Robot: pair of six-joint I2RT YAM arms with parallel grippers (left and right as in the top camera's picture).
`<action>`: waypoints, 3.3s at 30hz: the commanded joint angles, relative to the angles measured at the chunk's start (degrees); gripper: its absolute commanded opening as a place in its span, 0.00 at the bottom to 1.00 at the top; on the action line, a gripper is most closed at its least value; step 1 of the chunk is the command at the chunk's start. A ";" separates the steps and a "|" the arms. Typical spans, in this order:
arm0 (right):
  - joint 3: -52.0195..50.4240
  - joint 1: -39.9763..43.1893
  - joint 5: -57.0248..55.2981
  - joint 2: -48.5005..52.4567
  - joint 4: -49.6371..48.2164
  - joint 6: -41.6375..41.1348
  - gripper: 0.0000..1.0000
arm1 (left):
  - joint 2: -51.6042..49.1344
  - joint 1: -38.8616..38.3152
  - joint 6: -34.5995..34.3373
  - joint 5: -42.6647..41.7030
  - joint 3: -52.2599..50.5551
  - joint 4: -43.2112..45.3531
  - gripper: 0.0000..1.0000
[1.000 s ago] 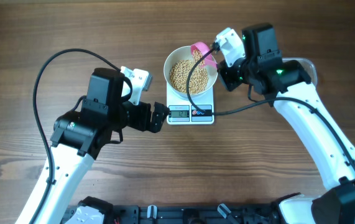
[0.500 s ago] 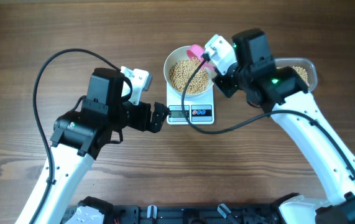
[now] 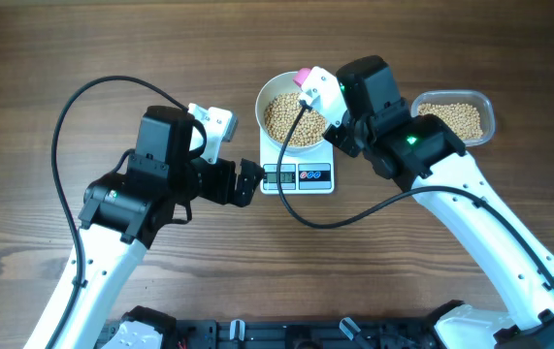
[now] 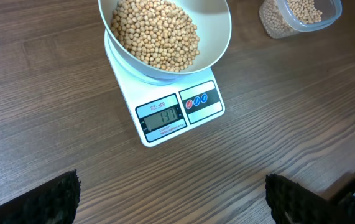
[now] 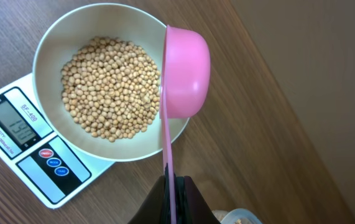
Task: Scoop item into bowl and weigh 150g on scale
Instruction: 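Move the empty scoop back right to the soybean tub, then dip the pink scoop into the tub and scoop a small amount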
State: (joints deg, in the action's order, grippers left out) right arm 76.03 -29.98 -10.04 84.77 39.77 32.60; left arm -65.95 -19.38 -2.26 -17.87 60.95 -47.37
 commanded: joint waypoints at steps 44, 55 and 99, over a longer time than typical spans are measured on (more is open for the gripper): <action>-1.92 46.69 9.44 0.13 11.72 -10.08 0.04 | 0.35 0.37 -0.31 -0.50 0.02 0.00 1.00; -1.92 42.27 5.44 6.03 12.39 -10.10 0.04 | 0.35 0.37 -0.31 -0.50 0.02 0.00 1.00; -5.51 42.12 26.36 7.69 11.56 -12.66 0.04 | 0.35 0.37 -0.31 -0.50 0.02 0.00 1.00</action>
State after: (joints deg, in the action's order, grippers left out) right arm 71.22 11.03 8.23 91.72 51.29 20.69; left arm -65.95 -19.38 -2.26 -17.87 60.95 -47.40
